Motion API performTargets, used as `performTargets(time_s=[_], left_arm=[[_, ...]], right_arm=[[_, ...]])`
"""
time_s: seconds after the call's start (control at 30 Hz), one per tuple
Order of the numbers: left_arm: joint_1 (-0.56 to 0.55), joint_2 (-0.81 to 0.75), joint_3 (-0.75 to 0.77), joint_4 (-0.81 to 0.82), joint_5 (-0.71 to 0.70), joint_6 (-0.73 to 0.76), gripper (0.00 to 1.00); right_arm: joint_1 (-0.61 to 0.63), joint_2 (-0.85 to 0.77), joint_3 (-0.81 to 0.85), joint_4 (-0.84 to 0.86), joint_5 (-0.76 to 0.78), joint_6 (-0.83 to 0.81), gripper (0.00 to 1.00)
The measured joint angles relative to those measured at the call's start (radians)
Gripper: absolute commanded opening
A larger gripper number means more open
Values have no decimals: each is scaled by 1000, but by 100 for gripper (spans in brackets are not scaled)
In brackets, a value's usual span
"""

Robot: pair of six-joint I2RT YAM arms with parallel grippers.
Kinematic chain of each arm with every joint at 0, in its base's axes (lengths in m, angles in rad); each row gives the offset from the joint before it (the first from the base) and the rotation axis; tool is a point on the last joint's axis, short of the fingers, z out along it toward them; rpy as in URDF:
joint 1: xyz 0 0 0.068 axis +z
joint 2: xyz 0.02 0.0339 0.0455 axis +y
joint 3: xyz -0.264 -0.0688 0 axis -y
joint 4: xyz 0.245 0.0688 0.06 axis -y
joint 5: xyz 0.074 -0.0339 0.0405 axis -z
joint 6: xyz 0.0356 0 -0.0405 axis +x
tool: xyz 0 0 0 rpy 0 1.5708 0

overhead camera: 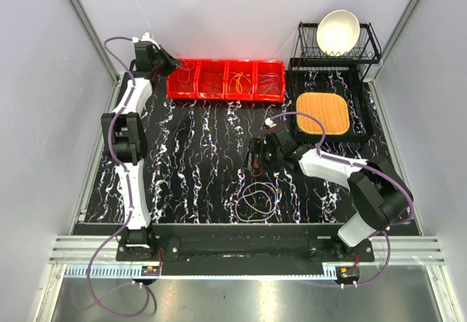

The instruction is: Untangle the cables

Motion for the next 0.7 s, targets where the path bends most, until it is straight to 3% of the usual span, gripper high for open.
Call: performTargets(time_s=[0.07,0.1,0.2,0.3,0.47,0.7], left_arm=[[0,0,-1,-3,-2,-1,35],[0,0,-1,-2,-3,-3,54],[0,0,10,-30,0,5,84],[-8,-3,44,-107,-33,35,98],[-29,-113,-2,-243,-179,43,99],[-109,-519,-218,-404,-330,51,99]], right_arm=[[0,0,0,0,0,0,83],[0,0,0,1,0,0,83],[0,0,0,0,0,0,82],[0,0,1,-2,0,0,82],[0,-2,22,-43,3,0,83],[0,-91,84,-149,46,-6,84]])
